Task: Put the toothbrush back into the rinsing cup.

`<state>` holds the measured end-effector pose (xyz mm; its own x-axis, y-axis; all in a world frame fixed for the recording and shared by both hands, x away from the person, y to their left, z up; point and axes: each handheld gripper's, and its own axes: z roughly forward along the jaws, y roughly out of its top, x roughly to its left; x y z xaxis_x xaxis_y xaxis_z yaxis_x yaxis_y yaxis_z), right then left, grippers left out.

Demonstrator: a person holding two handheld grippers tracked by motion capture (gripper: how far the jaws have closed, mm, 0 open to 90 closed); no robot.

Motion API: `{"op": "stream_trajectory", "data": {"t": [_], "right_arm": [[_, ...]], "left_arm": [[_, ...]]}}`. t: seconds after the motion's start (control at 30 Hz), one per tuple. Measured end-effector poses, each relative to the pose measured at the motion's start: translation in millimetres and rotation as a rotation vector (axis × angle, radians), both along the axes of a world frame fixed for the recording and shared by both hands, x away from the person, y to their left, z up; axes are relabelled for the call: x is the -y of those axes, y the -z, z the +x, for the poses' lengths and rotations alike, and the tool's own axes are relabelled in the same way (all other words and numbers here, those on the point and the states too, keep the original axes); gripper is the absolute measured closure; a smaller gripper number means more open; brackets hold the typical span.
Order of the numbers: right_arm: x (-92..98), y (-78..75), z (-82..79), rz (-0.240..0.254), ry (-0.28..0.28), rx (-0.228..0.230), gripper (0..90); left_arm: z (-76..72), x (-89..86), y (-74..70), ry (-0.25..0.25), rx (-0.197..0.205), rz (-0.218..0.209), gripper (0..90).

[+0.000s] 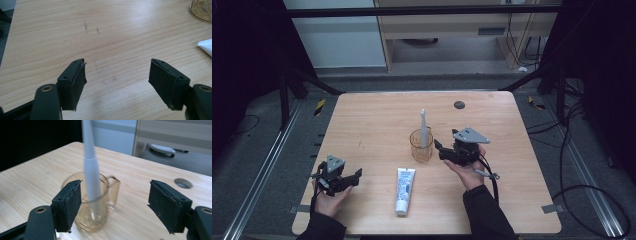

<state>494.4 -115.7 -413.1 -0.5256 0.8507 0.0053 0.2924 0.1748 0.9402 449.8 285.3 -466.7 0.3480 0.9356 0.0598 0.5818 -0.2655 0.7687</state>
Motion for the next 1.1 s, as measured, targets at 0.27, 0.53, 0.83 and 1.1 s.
{"op": "stream_trajectory", "data": {"t": [0.27,0.53,0.83,1.1], "right_arm": [[35.2,4.2,-7.4,-0.008,0.047,-0.027,24.3],[67.2,8.0,-22.4,-0.028,0.079,-0.045,25.0],[95.7,18.8,-37.6,-0.070,0.108,-0.082,29.1],[114.0,32.2,-49.7,-0.086,0.140,-0.117,33.8]], "left_arm": [[-2.2,3.1,-1.2,0.013,0.003,0.002,33.6],[-6.9,10.8,-3.5,0.052,0.001,0.003,38.8],[-13.9,23.2,-5.5,0.112,-0.003,0.001,43.5],[-18.1,36.5,-6.4,0.143,0.008,0.003,39.6]]}}
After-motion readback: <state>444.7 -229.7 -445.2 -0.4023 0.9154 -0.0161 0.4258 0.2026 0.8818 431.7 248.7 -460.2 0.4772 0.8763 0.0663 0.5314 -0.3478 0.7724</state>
